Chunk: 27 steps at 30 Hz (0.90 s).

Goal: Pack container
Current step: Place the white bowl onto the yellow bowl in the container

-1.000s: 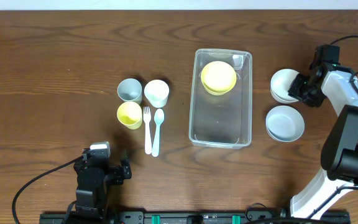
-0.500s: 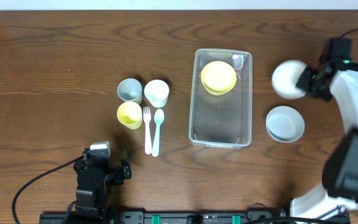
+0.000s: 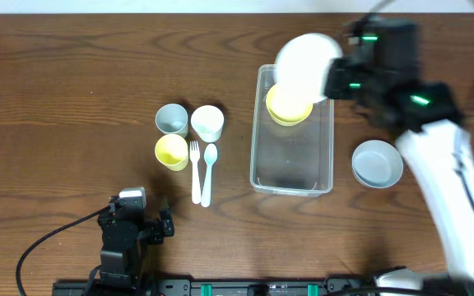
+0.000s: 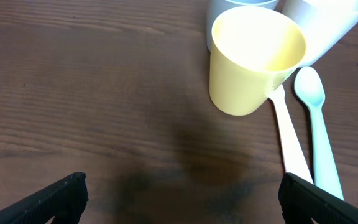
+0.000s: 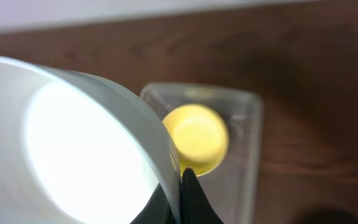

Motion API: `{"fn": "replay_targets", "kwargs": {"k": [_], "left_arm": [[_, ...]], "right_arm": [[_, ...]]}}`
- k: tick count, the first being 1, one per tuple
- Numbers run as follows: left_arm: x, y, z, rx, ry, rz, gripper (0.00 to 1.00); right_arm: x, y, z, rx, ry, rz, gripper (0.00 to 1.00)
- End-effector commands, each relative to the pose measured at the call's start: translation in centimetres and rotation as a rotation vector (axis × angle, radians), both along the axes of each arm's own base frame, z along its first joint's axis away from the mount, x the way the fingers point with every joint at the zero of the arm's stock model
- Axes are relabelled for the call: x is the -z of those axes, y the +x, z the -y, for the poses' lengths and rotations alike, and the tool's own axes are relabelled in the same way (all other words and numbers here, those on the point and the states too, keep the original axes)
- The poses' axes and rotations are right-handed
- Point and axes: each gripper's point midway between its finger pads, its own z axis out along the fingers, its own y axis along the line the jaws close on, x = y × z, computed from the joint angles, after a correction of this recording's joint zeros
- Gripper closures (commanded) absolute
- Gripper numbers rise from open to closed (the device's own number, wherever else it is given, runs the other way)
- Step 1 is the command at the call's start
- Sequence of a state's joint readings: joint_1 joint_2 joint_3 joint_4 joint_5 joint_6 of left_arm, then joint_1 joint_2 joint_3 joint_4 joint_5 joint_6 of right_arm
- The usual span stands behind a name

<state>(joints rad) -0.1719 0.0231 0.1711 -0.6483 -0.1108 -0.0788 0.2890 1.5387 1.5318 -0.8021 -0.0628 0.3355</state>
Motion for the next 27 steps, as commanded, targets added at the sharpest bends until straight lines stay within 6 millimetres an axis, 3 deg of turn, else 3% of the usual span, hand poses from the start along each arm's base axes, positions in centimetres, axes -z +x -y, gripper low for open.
{"fn": "replay_targets", "kwargs": {"k": [1,4,9,17,25,27], "left_arm": [[0.4,0.0,-0.1,-0.01,-0.005,-0.006,0.02],[0.4,0.0,-0.1,-0.01,-0.005,-0.006,0.02],[0.4,0.0,-0.1,-0.01,-0.005,-0.006,0.02],[0.4,0.0,-0.1,-0.01,-0.005,-0.006,0.02],[0.4,0.0,-0.1,-0.01,-0.005,-0.006,0.02],[0.4,0.0,-0.1,-0.01,-0.005,-0.006,0.02]], "right_arm": [[6.8,1.6,-0.7,0.046,-0.096,-0.123,0.99],[11.6,3.5,-0.9,0.08,-0.102,-0.194,0.99],[15.3,6.3,-0.5,0.148,-0.032,-0.22,0.99],[17.9,6.4,1.5,0.22,-0.014,-0.295,0.99],[18.8,5.1,0.1,0.153,-0.011,-0.351,0.98],[18.1,5.0,0.1,0.153,-0.01,-0.35,0.83]]}}
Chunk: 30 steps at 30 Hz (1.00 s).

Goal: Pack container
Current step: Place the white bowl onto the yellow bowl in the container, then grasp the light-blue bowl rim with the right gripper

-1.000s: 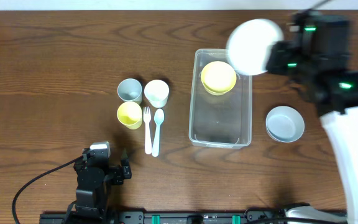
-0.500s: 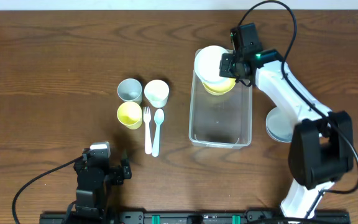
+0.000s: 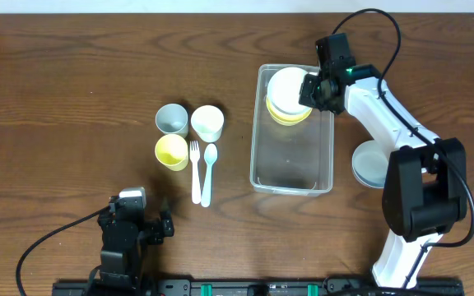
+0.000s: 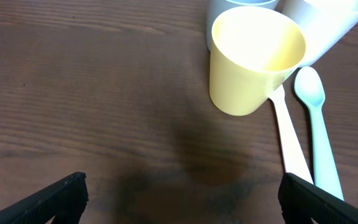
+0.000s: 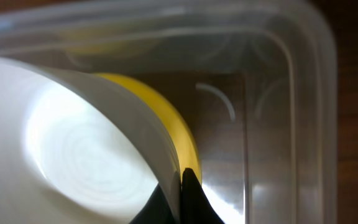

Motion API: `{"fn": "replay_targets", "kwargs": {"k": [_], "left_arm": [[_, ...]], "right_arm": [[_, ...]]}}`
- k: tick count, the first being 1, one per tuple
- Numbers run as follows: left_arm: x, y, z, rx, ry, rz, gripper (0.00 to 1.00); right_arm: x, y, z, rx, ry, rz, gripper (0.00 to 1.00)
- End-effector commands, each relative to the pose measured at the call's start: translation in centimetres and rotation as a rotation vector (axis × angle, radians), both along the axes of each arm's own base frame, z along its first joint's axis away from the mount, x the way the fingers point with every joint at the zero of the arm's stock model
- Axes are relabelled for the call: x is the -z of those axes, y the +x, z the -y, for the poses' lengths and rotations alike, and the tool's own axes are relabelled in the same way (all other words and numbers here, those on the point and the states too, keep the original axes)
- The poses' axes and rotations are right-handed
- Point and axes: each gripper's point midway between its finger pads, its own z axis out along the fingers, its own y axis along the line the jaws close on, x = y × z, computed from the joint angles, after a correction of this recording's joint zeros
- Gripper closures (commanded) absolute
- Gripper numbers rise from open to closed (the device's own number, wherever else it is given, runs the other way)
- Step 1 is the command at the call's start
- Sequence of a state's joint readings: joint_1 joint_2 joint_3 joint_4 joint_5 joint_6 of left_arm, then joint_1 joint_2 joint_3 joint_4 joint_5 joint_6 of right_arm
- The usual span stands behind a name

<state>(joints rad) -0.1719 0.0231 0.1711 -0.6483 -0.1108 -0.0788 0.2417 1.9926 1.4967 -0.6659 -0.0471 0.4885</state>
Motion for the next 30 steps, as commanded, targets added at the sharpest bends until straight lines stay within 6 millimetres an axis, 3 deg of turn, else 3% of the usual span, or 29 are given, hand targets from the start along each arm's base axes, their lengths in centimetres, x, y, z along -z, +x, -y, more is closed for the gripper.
{"fn": "replay_targets", "kwargs": {"k": [1,4,5,7,10,12,14,18,21,26,30], "left_arm": [[0.4,0.0,-0.1,-0.01,-0.005,-0.006,0.02],[0.4,0.0,-0.1,-0.01,-0.005,-0.006,0.02],[0.4,0.0,-0.1,-0.01,-0.005,-0.006,0.02],[0.4,0.0,-0.1,-0.01,-0.005,-0.006,0.02],[0.4,0.0,-0.1,-0.01,-0.005,-0.006,0.02],[0.4,0.0,-0.1,-0.01,-0.005,-0.006,0.02],[0.4,0.0,-0.1,-0.01,-0.005,-0.006,0.02],[0.4,0.0,-0.1,-0.01,-0.005,-0.006,0.02],[0.4,0.0,-0.1,-0.01,-0.005,-0.006,0.02],[0.4,0.0,-0.1,-0.01,-0.005,-0.006,0.02],[0.4,0.0,-0.1,-0.01,-0.005,-0.006,0.02]], "right_arm": [[-1.7,0.1,-1.1,-0.03,0.026,0.026,0.73],[-5.3,0.5,-1.5,-0.074,0.041,0.104,0.49],[-6.8,0.6,-1.4,-0.085,0.04,0.138,0.47],[-10.8,0.5,-0.9,-0.096,0.042,0.224,0.5],[-16.4,-0.9,1.2,-0.074,0.043,0.32,0.67],[-18.9,-2.7,3.8,-0.029,0.013,0.342,0.67],[-19.8,-5.0,7.0,0.041,-0.037,0.311,0.6],[-18.1,-10.6,13.2,0.182,-0.165,0.115,0.36],[-15.2,-13.5,15.9,0.218,-0.206,-0.035,0.28],[-8.1,-16.3,18.8,0.32,-0.199,-0.182,0.27],[-2.7,-17.7,20.3,0.405,-0.171,-0.211,0.31]]}}
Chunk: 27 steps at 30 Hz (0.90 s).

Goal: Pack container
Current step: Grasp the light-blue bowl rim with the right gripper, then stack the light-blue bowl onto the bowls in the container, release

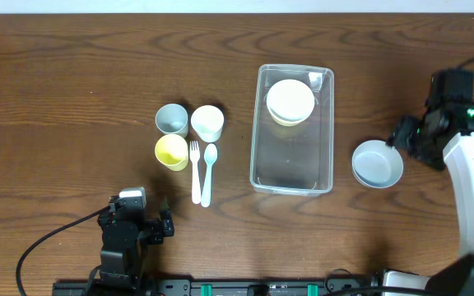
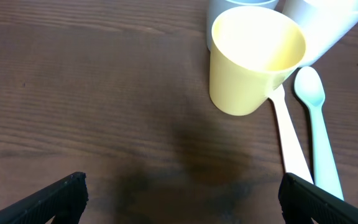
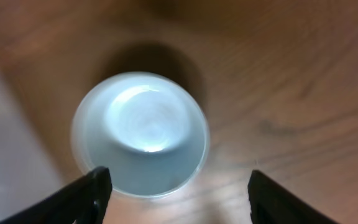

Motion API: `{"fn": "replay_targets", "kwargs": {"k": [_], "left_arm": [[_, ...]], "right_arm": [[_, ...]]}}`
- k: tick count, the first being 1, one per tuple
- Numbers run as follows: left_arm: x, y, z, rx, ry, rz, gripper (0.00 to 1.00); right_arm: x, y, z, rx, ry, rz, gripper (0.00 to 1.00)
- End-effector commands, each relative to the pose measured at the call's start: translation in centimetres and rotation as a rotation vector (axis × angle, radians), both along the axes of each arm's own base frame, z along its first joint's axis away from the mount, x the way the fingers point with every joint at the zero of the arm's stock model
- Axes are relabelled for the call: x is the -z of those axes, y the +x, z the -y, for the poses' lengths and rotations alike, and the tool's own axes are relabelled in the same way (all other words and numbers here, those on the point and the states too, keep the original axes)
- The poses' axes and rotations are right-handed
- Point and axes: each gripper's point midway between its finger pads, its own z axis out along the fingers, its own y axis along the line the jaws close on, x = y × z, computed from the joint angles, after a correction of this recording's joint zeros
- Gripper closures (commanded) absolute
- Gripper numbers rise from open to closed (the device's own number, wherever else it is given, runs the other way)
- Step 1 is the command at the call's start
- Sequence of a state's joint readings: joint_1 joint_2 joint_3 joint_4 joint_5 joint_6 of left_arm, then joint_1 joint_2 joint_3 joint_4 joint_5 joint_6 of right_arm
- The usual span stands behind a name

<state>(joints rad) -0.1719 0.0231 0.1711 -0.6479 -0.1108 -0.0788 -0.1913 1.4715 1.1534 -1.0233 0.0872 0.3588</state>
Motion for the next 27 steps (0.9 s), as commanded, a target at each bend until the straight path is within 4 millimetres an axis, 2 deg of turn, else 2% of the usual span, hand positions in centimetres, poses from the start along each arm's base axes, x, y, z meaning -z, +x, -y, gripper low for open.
{"fn": "replay_targets", "kwargs": {"k": [1,3,11,13,14,15,16,19,22,25,27], "left_arm": [[0.4,0.0,-0.1,-0.01,-0.005,-0.006,0.02],[0.4,0.0,-0.1,-0.01,-0.005,-0.007,0.02],[0.4,0.0,-0.1,-0.01,-0.005,-0.006,0.02],[0.4,0.0,-0.1,-0.01,-0.005,-0.006,0.02],[0.4,0.0,-0.1,-0.01,-0.005,-0.007,0.02],[0.4,0.0,-0.1,-0.01,-0.005,-0.006,0.02],[0.4,0.0,-0.1,-0.01,-0.005,-0.006,0.02],[0.4,0.0,-0.1,-0.01,-0.005,-0.007,0.02],[0.4,0.0,-0.1,-0.01,-0.005,-0.006,0.02],[0.4,0.0,-0.1,-0.01,-0.005,-0.006,0.02],[0.4,0.0,-0.1,-0.01,-0.005,-0.006,0.02]], "right_arm": [[3.9,-1.8,1.3,0.074,0.019,-0.021,0.32],[5.7,-2.2,1.4,0.094,0.043,-0.009,0.34],[10.3,-3.8,0.8,0.12,0.069,0.011,0.4],[10.9,-3.8,0.7,0.125,0.069,0.022,0.54],[10.9,-3.7,0.6,0.122,0.078,0.031,0.67],[10.7,-3.3,0.4,0.117,0.089,0.042,0.86],[10.3,-2.9,0.4,0.114,0.097,0.056,0.99],[8.3,-1.4,0.2,0.103,0.121,0.104,0.99],[4.9,-0.2,0.4,0.086,0.116,0.149,0.99],[0.0,1.4,0.7,0.065,0.098,0.231,0.99],[-4.3,3.1,-0.5,0.015,0.145,0.333,0.99]]}}
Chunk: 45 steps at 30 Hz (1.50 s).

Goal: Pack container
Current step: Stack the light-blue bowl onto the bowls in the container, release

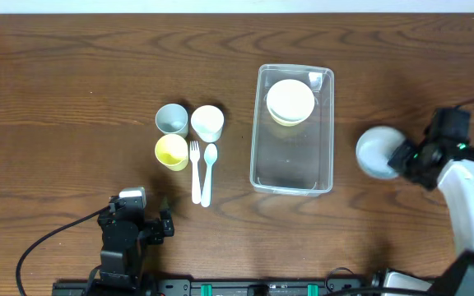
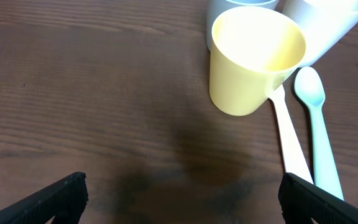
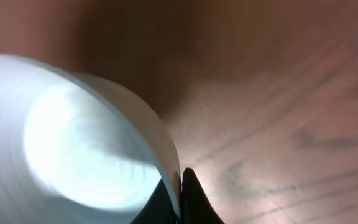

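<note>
A clear plastic container (image 1: 293, 173) stands mid-table with a white bowl (image 1: 290, 99) nested on a yellow bowl at its far end. My right gripper (image 1: 399, 158) is shut on the rim of a pale blue bowl (image 1: 374, 151) (image 3: 73, 143), tilted, to the right of the container. On the left stand a grey cup (image 1: 171, 118), a white cup (image 1: 207, 122) and a yellow cup (image 1: 171, 151) (image 2: 253, 59), with a white fork (image 1: 195, 173) and a pale blue spoon (image 1: 208, 171) (image 2: 316, 124) beside them. My left gripper (image 2: 182, 199) rests open near the front edge, below the yellow cup.
The wooden table (image 1: 72, 74) reaches across the whole view. A black rail (image 1: 237, 288) runs along the front edge, and a cable (image 1: 39, 242) loops from the left arm.
My right gripper, then open above the pale blue bowl resting on the table, is now shut on its rim and the bowl is tilted. The left arm has not moved.
My right gripper held the white bowl above the container's far end, then set it onto the yellow bowl inside. Then it was open over the pale blue bowl to the right, the white bowl left in the container. Now it grips that blue bowl.
</note>
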Motion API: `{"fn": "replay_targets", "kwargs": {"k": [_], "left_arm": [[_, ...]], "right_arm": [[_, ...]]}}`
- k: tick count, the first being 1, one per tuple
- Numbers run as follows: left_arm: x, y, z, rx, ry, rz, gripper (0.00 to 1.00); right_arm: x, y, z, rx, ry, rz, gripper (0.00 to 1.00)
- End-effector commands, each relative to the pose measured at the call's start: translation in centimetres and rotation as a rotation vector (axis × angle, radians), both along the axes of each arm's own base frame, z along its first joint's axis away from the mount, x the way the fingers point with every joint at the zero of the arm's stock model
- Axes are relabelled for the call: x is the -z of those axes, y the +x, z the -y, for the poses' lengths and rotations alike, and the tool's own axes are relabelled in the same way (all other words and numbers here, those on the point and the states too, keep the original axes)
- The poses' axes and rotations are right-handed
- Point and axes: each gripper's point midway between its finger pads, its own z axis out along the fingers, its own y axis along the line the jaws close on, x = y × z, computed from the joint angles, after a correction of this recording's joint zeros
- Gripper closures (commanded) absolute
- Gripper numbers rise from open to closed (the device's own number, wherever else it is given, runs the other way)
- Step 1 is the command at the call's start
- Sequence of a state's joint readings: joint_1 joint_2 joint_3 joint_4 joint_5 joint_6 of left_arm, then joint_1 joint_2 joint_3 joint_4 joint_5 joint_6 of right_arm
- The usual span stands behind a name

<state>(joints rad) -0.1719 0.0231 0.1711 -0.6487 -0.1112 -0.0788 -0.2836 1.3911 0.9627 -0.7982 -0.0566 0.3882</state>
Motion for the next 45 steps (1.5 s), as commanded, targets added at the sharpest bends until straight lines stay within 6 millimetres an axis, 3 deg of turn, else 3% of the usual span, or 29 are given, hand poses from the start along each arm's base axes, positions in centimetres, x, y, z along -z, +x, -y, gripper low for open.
{"fn": "replay_targets", "kwargs": {"k": [1,4,7,9,11,14,19,23,27,30,31,32,33,34,37,41,45], "left_arm": [[0.4,0.0,-0.1,-0.01,-0.005,-0.006,0.02],[0.4,0.0,-0.1,-0.01,-0.005,-0.006,0.02],[0.4,0.0,-0.1,-0.01,-0.005,-0.006,0.02],[0.4,0.0,-0.1,-0.01,-0.005,-0.006,0.02],[0.4,0.0,-0.1,-0.01,-0.005,-0.006,0.02],[0.4,0.0,-0.1,-0.01,-0.005,-0.006,0.02],[0.4,0.0,-0.1,-0.01,-0.005,-0.006,0.02],[0.4,0.0,-0.1,-0.01,-0.005,-0.006,0.02],[0.4,0.0,-0.1,-0.01,-0.005,-0.006,0.02],[0.4,0.0,-0.1,-0.01,-0.005,-0.006,0.02],[0.4,0.0,-0.1,-0.01,-0.005,-0.006,0.02],[0.4,0.0,-0.1,-0.01,-0.005,-0.006,0.02],[0.4,0.0,-0.1,-0.01,-0.005,-0.006,0.02],[0.4,0.0,-0.1,-0.01,-0.005,-0.006,0.02],[0.4,0.0,-0.1,-0.01,-0.005,-0.006,0.02],[0.4,0.0,-0.1,-0.01,-0.005,-0.006,0.02],[0.4,0.0,-0.1,-0.01,-0.005,-0.006,0.02]], "right_arm": [[-8.9,3.8,-1.9,-0.093,0.048,0.245,0.99],[-14.4,5.4,-5.2,-0.205,0.098,0.355,0.99],[-16.9,6.6,-9.2,-0.325,0.122,0.421,0.99],[-17.1,7.4,-12.1,-0.392,0.141,0.44,0.99],[-16.1,8.3,-15.1,-0.462,0.163,0.428,0.99],[-12.5,10.2,-18.4,-0.529,0.144,0.364,0.99],[-4.6,13.9,-19.9,-0.511,0.118,0.242,0.99],[0.1,15.8,-20.8,-0.514,0.148,0.197,0.99],[2.6,16.8,-20.9,-0.512,0.15,0.183,0.99],[3.2,17.0,-21.0,-0.512,0.15,0.183,0.99],[3.2,17.0,-21.0,-0.513,0.151,0.181,0.96],[3.1,17.0,-21.0,-0.514,0.153,0.181,0.83],[2.9,17.0,-21.2,-0.518,0.159,0.186,0.69],[2.3,17.0,-21.4,-0.524,0.17,0.197,0.62],[-0.7,17.2,-22.0,-0.545,0.195,0.251,0.59],[-7.2,16.6,-22.1,-0.561,0.214,0.336,0.57],[-13.6,14.1,-18.9,-0.549,0.156,0.383,0.5]]}}
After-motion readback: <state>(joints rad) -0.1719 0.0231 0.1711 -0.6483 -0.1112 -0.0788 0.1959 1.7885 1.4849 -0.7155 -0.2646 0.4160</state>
